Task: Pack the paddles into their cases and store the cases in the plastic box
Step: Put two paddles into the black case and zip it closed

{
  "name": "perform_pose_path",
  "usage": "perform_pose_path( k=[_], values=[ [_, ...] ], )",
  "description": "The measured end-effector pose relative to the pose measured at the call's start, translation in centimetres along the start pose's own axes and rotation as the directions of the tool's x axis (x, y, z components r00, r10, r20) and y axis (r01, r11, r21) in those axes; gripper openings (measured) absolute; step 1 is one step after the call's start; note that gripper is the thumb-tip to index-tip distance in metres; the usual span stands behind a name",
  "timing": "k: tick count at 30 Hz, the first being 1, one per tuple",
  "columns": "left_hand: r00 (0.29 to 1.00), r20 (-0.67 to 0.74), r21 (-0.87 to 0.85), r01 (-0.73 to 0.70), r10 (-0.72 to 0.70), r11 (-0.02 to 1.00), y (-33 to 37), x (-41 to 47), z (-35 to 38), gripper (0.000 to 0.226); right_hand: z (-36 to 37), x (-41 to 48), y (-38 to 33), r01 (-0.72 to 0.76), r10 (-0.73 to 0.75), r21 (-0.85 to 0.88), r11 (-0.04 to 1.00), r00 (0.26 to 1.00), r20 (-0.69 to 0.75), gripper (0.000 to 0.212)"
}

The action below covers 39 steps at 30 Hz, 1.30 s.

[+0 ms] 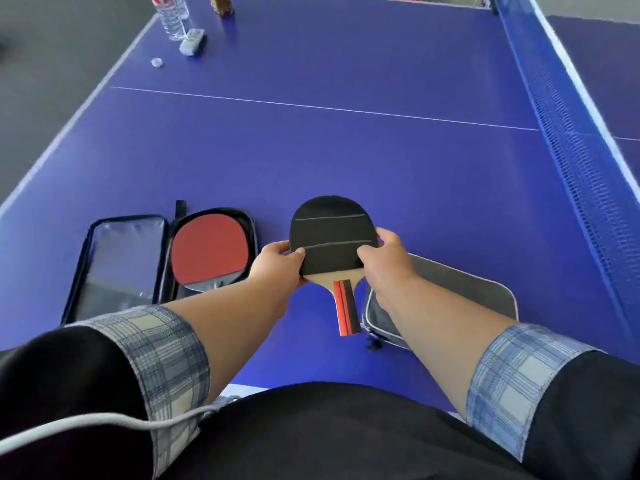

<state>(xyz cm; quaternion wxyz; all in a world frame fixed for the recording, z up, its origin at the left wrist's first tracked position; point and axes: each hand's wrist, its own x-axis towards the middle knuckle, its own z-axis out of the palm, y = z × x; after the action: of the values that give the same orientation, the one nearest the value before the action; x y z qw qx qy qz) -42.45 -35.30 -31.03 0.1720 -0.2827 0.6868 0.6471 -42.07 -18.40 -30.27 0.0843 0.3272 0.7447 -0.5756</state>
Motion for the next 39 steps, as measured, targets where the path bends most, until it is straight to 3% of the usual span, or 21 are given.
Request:
perform_pose_path(
  k=[6,8,11,19,29,39],
  values=[
    [0.999,-0.051,0.030,0.019,-0.018,0.999,-0.7,3.9,-12.2,0.037,12.2,-3.6,-0.9,0.009,-0.007,-0.050,0.999,0.999,0.039,0.051],
    [0.999,-0.042,0.117,0.016,-0.011,0.993,-0.8,4.9,-15.2,0.041,15.2,-4.2,-1.3,0.020,-0.015,-0.078,0.997,0.998,0.055,0.049],
    [0.998,-0.053,0.269,-0.016,0.032,0.963,-1.1,6.0,-18.5,0.034,18.4,-4.6,-1.4,0.056,-0.040,-0.137,0.989,0.992,0.120,0.045],
    [0.991,-0.032,0.591,-0.087,0.132,0.802,-1.0,9.9,-22.1,0.019,23.2,-3.3,-0.8,0.055,0.002,-0.274,0.960,0.979,0.205,0.062],
    [0.998,-0.057,0.598,0.012,0.028,0.802,-1.9,11.4,-21.6,0.019,25.1,-1.9,-0.2,0.029,0.054,-0.498,0.867,0.987,0.152,0.076],
    [0.993,0.049,0.578,-0.117,0.109,0.808,-2.0,11.7,-20.8,0.025,24.0,-1.4,0.8,-0.050,0.059,-0.398,0.916,0.998,0.011,0.067]
  ],
)
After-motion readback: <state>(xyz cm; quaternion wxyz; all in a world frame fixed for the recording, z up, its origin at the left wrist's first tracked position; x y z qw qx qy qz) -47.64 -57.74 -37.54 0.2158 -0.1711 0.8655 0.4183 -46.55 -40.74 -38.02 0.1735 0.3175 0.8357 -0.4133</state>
